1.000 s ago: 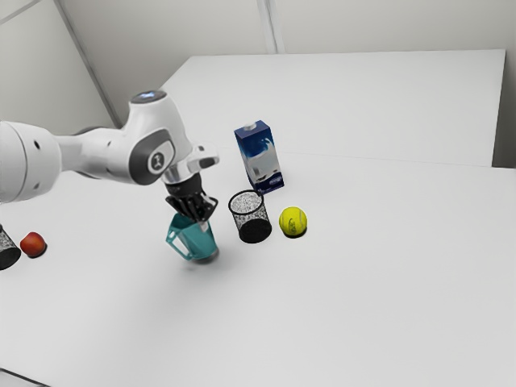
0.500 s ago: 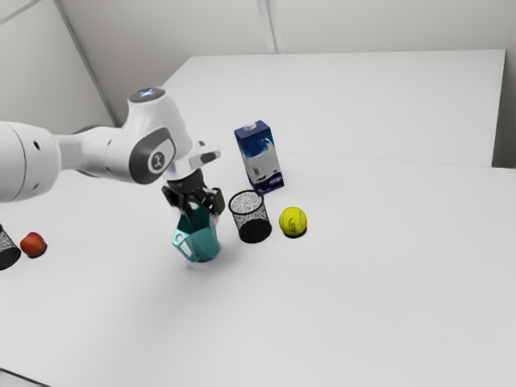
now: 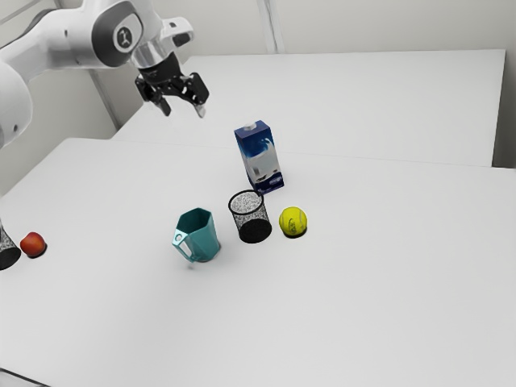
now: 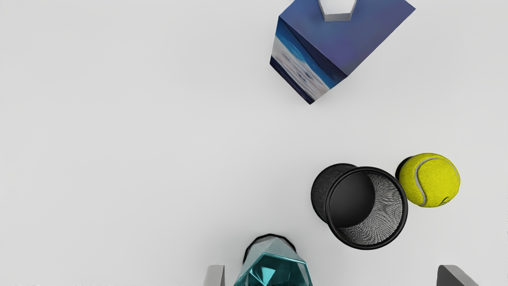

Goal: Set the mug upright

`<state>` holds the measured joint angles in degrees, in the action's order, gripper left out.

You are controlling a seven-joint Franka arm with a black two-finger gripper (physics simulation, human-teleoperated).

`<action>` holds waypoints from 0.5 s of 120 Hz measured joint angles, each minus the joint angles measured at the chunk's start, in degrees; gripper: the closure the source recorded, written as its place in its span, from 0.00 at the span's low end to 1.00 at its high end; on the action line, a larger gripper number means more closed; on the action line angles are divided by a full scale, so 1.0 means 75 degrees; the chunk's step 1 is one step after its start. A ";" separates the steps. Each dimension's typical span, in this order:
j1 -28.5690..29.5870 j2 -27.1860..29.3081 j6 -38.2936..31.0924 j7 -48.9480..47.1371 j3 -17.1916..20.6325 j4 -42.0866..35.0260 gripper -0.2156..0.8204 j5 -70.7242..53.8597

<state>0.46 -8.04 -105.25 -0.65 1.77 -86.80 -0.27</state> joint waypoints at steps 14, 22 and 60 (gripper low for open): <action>-0.0025 -0.0444 0.0815 0.0098 -0.0013 0.0817 0.22 -0.0009; -0.0024 -0.0551 0.1144 0.0145 -0.0020 0.0968 0.22 -0.0010; -0.0026 -0.0574 0.1767 0.0313 -0.0002 0.1058 0.21 0.0031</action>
<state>0.26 -12.34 -91.99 1.69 1.76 -78.86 -0.04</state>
